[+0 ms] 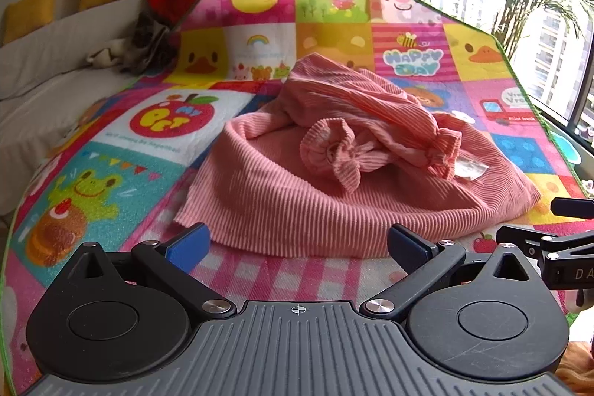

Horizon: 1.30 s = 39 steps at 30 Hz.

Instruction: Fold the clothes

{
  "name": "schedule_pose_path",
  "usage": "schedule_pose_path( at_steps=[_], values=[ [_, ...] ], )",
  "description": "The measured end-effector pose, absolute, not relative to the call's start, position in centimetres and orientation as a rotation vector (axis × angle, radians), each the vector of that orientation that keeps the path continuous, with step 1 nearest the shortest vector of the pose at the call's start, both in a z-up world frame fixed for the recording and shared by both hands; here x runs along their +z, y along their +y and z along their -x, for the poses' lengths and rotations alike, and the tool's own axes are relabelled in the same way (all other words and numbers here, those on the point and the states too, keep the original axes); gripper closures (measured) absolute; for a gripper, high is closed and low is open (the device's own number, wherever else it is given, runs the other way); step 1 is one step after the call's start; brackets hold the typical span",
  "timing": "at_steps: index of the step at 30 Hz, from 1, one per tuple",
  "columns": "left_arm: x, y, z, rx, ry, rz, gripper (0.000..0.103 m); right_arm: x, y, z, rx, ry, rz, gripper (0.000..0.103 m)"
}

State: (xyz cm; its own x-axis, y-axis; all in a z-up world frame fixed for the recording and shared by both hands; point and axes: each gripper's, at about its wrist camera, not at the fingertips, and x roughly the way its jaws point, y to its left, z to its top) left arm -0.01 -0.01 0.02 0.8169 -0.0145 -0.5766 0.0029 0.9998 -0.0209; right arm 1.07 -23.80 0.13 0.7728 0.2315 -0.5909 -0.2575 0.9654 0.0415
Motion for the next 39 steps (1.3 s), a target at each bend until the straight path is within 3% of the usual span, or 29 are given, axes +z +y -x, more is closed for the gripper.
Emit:
schedule_pose_path(
  at_steps=[39],
  values=[
    [0.2, -1.0, 0.1, -0.039, 0.727, 0.027, 0.0, -0.5, -24.3, -1.5, 0.259, 0.69, -0.016, 0.0]
  ],
)
